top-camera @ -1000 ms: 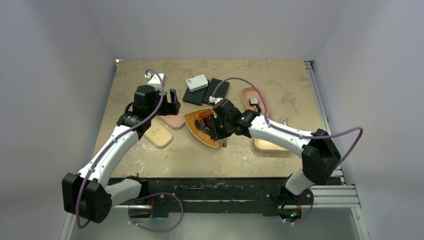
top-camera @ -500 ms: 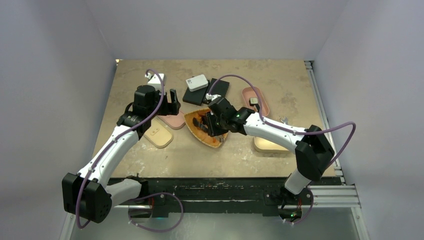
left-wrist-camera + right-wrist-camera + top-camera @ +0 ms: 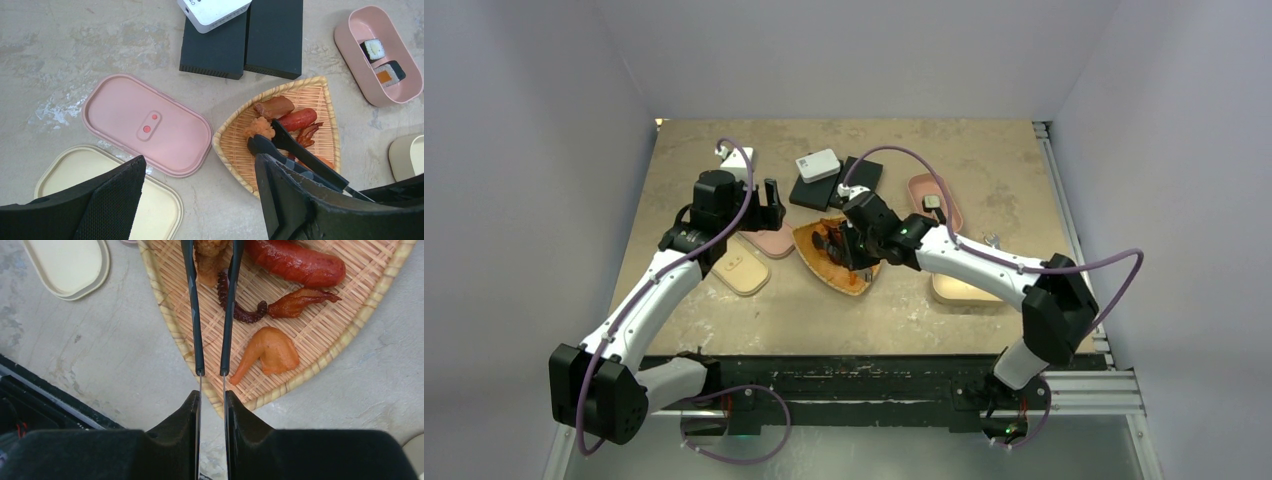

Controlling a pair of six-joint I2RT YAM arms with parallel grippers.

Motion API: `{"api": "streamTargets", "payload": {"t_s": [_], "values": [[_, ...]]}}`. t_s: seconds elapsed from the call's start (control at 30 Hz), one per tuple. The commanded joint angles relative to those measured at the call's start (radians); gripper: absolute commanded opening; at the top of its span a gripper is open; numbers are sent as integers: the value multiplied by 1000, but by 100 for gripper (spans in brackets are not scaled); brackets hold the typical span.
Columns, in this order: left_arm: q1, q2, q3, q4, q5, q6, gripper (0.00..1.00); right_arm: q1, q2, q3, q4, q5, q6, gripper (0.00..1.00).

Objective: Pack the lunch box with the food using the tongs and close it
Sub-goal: Pick up the fake food from the plate, then place the fake food in the packing box.

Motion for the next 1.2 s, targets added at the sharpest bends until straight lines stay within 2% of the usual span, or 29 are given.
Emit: {"api": "streamTargets", "payload": {"t_s": [0.0,0.33,0.63,1.17], "values": [[5,-1,-9,11,10,16,79,2,-108,17,22,-6,3,0],[5,-1,-9,11,13,16,79,4,-213,-26,-7,-5,16,0],[5,-6,-11,10,7,16,79,-6,-255,-2,-118,118,40,0],[5,-11,-10,11,5,16,79,-355,-338,-72,-96,88,-104,0]]}}
